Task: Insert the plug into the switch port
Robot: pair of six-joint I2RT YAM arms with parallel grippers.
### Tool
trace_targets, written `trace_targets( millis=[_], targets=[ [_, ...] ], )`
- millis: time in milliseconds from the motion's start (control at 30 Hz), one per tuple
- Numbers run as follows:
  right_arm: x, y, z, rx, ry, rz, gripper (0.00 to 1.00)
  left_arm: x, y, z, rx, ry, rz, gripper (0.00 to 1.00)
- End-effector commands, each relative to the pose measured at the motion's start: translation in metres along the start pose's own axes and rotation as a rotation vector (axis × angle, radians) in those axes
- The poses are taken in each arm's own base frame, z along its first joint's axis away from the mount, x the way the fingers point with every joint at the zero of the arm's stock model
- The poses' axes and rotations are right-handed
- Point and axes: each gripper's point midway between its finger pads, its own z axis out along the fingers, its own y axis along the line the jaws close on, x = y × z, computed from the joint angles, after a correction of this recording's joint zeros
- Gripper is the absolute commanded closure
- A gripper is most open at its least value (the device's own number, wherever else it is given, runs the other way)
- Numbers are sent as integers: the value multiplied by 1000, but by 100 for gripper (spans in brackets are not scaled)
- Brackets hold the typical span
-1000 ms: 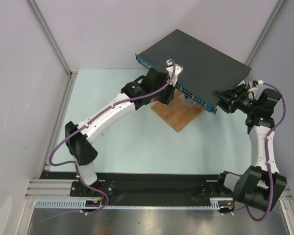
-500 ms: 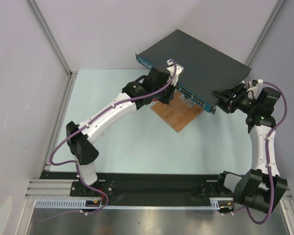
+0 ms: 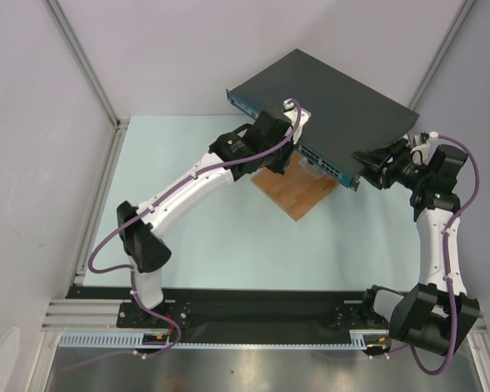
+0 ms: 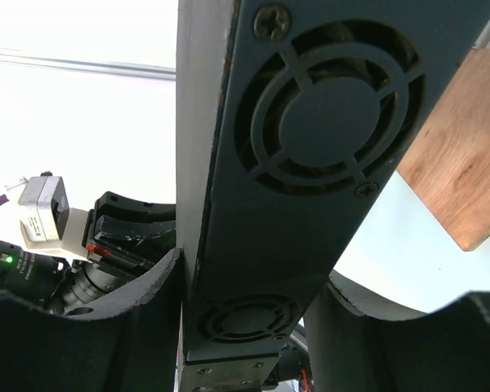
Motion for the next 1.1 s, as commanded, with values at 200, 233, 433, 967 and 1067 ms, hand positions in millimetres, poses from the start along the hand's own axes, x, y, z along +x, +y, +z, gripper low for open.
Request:
trace_targets(
  millis=[200, 233, 433, 967, 1067],
  targets=[
    [-1, 8, 9, -13, -33, -395, 100, -59, -10, 18, 79, -206, -10, 100],
    [-1, 7, 10, -12, -32, -394, 100, -60, -12, 17, 88, -207, -4, 100],
    [1, 6, 9, -13, -25, -395, 100, -59, -14, 17, 91, -205, 17, 100],
    [6, 1, 10, 4, -4, -436, 100, -87, -6, 19, 52, -261, 56, 100],
    [6, 1, 10, 2, -4, -439, 100, -93, -5, 18, 51, -278, 52, 100]
  ],
)
